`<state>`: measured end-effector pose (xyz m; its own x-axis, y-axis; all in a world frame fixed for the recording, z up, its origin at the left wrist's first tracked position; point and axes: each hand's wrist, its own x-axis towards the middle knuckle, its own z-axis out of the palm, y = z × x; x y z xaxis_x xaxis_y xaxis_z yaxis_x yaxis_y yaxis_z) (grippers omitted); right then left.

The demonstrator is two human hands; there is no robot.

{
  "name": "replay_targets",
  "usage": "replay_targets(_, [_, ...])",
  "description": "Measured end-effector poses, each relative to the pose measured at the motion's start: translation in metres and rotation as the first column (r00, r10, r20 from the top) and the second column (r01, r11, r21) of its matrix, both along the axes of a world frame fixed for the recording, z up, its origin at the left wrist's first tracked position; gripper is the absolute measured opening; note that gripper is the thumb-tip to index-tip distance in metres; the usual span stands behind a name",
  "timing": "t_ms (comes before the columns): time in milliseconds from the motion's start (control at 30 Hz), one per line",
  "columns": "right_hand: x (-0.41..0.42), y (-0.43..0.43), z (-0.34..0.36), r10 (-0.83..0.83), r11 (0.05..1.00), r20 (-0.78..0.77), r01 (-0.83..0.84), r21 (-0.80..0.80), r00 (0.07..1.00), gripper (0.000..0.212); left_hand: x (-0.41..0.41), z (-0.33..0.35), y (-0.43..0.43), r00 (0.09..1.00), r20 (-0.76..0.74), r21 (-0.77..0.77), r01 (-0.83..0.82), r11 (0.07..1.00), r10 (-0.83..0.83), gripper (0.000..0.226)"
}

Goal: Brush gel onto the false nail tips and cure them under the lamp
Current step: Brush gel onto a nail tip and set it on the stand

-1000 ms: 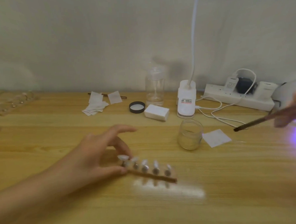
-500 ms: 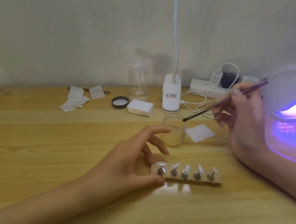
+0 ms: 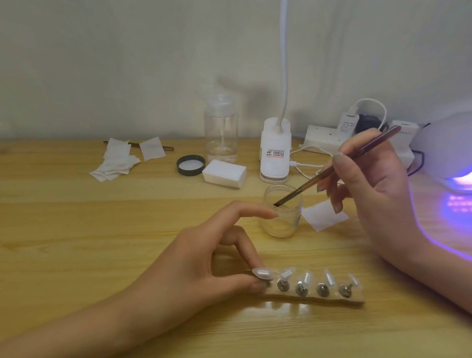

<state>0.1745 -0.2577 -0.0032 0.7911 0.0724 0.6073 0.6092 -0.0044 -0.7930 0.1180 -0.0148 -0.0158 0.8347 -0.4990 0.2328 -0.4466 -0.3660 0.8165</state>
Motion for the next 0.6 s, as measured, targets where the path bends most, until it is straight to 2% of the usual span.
replay_targets(267, [-0.005,0.012,0.007,0.066,0.998,-0.016,-0.066,-0.011,0.998,0.006,-0.003,0.003,-0.003,0.964,0.264,0.201,-0.028,0.979,-0.026,0.057])
replay_targets(367, [-0.005,0.013,0.007,0.062,0.998,-0.038,-0.063,-0.02,0.997,0.007,0.001,-0.003,-0.004,0.964,0.261,0.225,-0.012,0.974,-0.049,0.075])
replay_targets(600, [0.0,0.011,0.008,0.07,0.992,-0.06,-0.076,-0.103,0.996,0.007,-0.003,0.002,0.003,0.99,0.135,0.059,0.035,0.998,-0.043,0.057])
